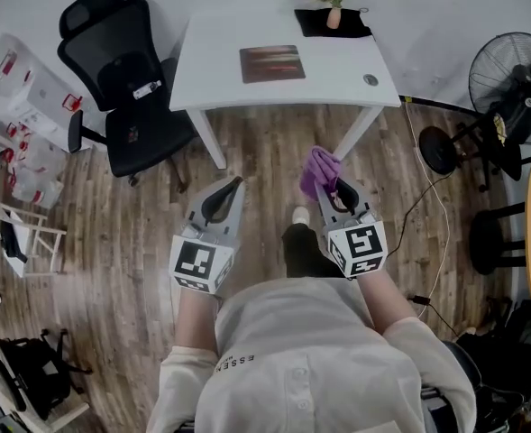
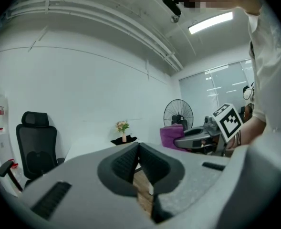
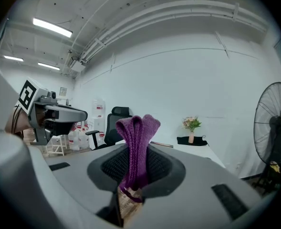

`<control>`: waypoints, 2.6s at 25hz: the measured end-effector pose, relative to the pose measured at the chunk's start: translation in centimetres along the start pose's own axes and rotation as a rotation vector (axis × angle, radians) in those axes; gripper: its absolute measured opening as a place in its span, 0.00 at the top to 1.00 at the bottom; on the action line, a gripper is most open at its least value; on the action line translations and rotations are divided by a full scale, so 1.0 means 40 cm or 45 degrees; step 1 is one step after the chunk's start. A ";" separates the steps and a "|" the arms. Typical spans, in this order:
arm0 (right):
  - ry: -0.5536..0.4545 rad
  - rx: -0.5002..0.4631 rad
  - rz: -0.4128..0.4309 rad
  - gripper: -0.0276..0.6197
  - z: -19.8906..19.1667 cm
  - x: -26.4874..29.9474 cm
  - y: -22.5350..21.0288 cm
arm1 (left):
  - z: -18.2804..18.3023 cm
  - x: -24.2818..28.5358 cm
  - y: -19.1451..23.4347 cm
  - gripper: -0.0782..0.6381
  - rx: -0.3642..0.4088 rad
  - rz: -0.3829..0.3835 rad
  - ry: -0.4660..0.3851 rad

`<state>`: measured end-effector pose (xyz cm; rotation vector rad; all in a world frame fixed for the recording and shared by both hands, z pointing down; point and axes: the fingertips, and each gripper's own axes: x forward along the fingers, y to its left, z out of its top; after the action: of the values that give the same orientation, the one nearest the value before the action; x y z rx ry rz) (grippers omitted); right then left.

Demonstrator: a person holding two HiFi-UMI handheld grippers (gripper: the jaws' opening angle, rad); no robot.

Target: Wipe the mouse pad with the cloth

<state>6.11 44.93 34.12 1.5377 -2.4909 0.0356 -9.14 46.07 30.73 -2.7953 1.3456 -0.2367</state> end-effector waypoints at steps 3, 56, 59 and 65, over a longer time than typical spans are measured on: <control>0.000 0.002 0.039 0.82 0.001 0.077 -0.050 | -0.003 0.069 0.038 0.89 0.001 0.035 0.023; 0.733 0.092 0.433 0.82 -0.176 1.596 -0.372 | -0.253 1.126 1.093 0.89 -0.190 -0.005 0.242; 0.821 0.130 0.450 0.82 -0.219 1.631 -0.347 | -0.283 1.140 1.127 0.89 -0.208 -0.026 0.264; 0.910 0.145 0.471 0.82 -0.273 1.672 -0.322 | -0.318 1.166 1.157 0.89 -0.240 -0.048 0.276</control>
<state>-9.51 -18.40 56.55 0.8481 -2.1471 0.6661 -18.21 -18.74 44.77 -3.0274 1.4272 -0.4494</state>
